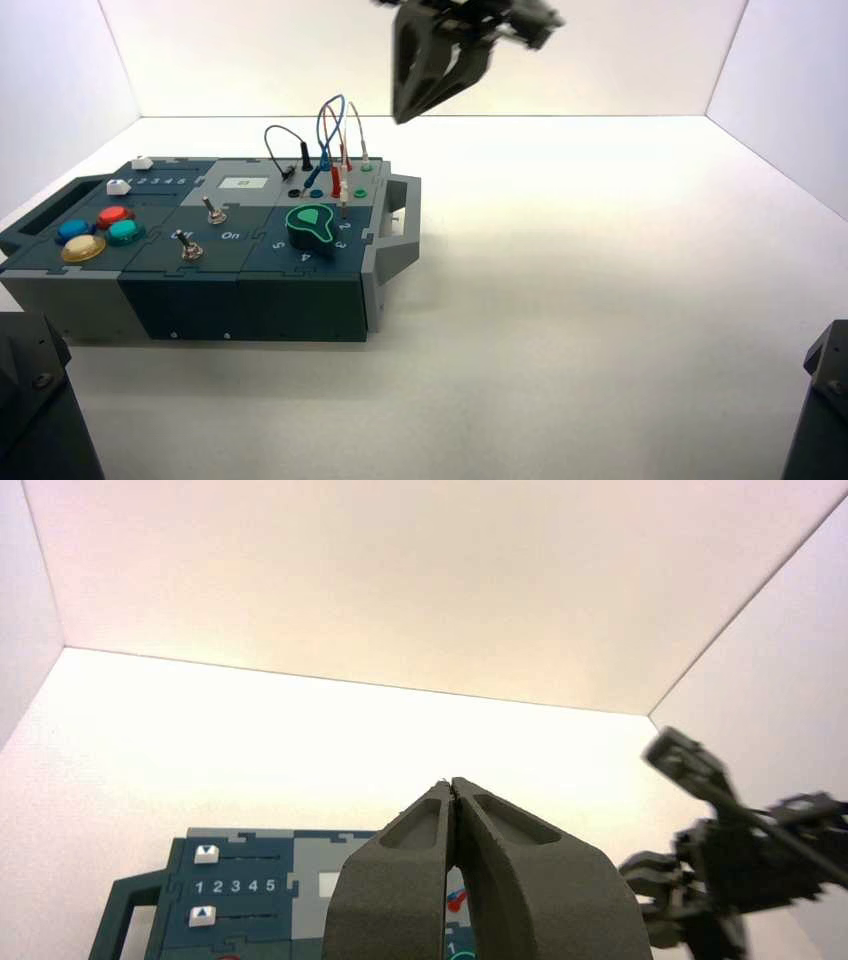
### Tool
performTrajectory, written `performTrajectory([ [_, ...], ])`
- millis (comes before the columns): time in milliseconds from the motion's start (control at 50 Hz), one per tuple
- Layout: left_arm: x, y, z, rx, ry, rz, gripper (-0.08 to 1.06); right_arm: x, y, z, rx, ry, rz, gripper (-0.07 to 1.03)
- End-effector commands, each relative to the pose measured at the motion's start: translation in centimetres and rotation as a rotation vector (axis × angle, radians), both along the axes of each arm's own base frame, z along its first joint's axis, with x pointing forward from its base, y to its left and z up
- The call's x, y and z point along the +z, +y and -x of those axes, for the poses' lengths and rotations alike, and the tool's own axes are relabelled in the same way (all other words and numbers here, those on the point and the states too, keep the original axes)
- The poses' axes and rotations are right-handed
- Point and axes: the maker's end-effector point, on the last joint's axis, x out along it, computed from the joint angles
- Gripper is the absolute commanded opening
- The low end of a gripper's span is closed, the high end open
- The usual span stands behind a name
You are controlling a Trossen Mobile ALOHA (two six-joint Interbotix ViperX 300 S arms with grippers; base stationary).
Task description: Push the red button with the left gripper.
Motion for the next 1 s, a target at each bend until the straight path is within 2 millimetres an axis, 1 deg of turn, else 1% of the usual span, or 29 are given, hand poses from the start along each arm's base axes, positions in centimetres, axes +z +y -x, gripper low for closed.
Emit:
performTrajectory([
  [20,0.4,0.0,-0.2,0.003,-0.007,-0.003,-0.03,0.2,1.6,-0.8,0.009,0.001,-0.008,-0.02],
  [240,0.4,0.1,-0.2,0.002,-0.008,-0.011,-0.03,-2.4,2.2,-1.3,0.011,0.043,0.041,-0.02],
  [420,0.6,0.1,0.0,0.000,-0.015,-0.013,-0.03,-4.3,2.0,-1.5,0.004,0.071,0.076,-0.02],
  [780,1.0,0.1,0.2,0.001,-0.028,-0.009,-0.03,-6.7,0.9,-2.6,-0.038,0.103,0.114,-0.02],
  [1000,1.0,0.1,0.2,0.001,-0.028,-0.012,-0.03,-7.6,0.9,-3.1,-0.050,0.107,0.120,-0.02],
])
